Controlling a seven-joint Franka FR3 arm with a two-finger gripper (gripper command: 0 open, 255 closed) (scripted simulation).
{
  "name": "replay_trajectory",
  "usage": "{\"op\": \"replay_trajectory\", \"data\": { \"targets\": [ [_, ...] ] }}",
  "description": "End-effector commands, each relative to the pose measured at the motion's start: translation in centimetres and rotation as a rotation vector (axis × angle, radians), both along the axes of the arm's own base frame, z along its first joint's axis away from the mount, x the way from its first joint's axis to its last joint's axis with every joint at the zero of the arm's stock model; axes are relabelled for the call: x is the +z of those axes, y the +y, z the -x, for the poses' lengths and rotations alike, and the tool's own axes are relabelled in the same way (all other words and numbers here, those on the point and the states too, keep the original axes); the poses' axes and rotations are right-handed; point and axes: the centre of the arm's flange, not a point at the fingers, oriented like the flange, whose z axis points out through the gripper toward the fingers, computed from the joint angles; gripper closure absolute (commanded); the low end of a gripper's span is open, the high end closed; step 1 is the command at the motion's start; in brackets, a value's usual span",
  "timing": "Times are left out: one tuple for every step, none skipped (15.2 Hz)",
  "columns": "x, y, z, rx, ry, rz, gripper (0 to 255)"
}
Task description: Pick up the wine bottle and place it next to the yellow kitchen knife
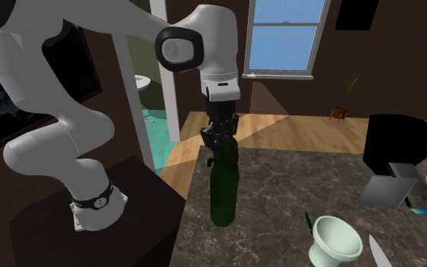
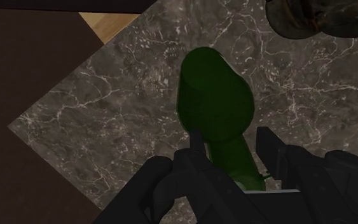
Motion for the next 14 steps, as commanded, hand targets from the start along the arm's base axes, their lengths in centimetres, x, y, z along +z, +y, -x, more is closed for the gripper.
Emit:
{"op": "replay_trajectory", "data": {
  "targets": [
    [1.0, 0.1, -0.1, 0.0, 0.0, 0.0, 255],
    [1.5, 0.1, -0.1, 0.0, 0.0, 0.0, 255],
    [2.0, 0.1, -0.1, 0.0, 0.0, 0.0, 255],
    [2.6, 0.1, -0.1, 0.0, 0.0, 0.0, 255],
    [3.1, 0.1, -0.1, 0.0, 0.0, 0.0, 255],
    [3.6, 0.1, -0.1, 0.0, 0.0, 0.0, 255],
    [4.1, 0.1, -0.1, 0.0, 0.0, 0.0, 255],
    [4.7, 0.1, -0.1, 0.0, 0.0, 0.0, 255],
    [5.2, 0.1, -0.1, 0.0, 0.0, 0.0, 255],
    [5.7, 0.1, -0.1, 0.0, 0.0, 0.0, 255],
    [6.2, 0.1, -0.1, 0.0, 0.0, 0.0, 255],
    [6.8, 0.1, -0.1, 0.0, 0.0, 0.0, 255],
    [7.3, 0.1, -0.1, 0.0, 0.0, 0.0, 255],
    [7.8, 0.1, -0.1, 0.0, 0.0, 0.0, 255]
  ]
}}
